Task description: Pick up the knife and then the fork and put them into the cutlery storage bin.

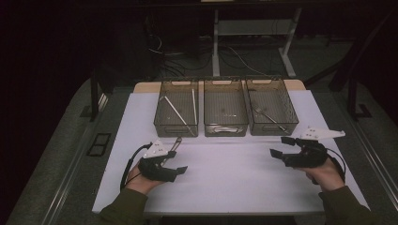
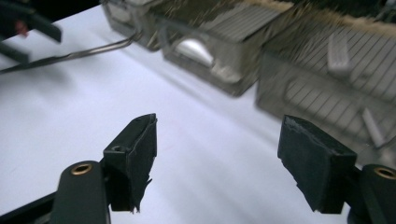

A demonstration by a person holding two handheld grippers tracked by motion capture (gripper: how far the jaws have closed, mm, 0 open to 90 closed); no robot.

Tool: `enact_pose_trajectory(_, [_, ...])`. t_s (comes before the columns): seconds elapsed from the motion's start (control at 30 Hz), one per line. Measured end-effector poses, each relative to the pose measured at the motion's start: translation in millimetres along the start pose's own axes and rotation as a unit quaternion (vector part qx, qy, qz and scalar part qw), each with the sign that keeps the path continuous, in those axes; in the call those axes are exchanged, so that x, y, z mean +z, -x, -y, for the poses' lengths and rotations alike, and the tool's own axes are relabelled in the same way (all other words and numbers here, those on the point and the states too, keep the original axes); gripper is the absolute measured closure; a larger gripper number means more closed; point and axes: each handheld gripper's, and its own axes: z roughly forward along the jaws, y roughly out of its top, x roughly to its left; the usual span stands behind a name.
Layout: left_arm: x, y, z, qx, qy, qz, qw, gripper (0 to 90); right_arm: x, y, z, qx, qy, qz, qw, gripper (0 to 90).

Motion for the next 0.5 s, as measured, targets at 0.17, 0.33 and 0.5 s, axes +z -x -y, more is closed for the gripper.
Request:
enact_pose_trajectory(0.17, [-2.4, -12.3, -5.7, -0.014, 0.002, -0.027, 0.9995, 45.7, 0.7, -12.8, 23.5, -0.009, -0.007, -0.003, 0.9999, 26.5])
enact_pose_trajectory(0.33, [1.9, -29.5, -10.5, -0.025, -0.006, -0.053, 0.9983, 70.1, 1.1, -22.0, 35.9, -0.013, -0.015, -0.009, 0.9998, 25.0])
enact_pose_trajectory(0.5, [13.7, -47.8, -15.5, -0.031, -0.026, -0.086, 0.9954, 88.3, 1.4, -29.3, 40.0, -0.020, -0.018, -0.017, 0.9995, 24.8])
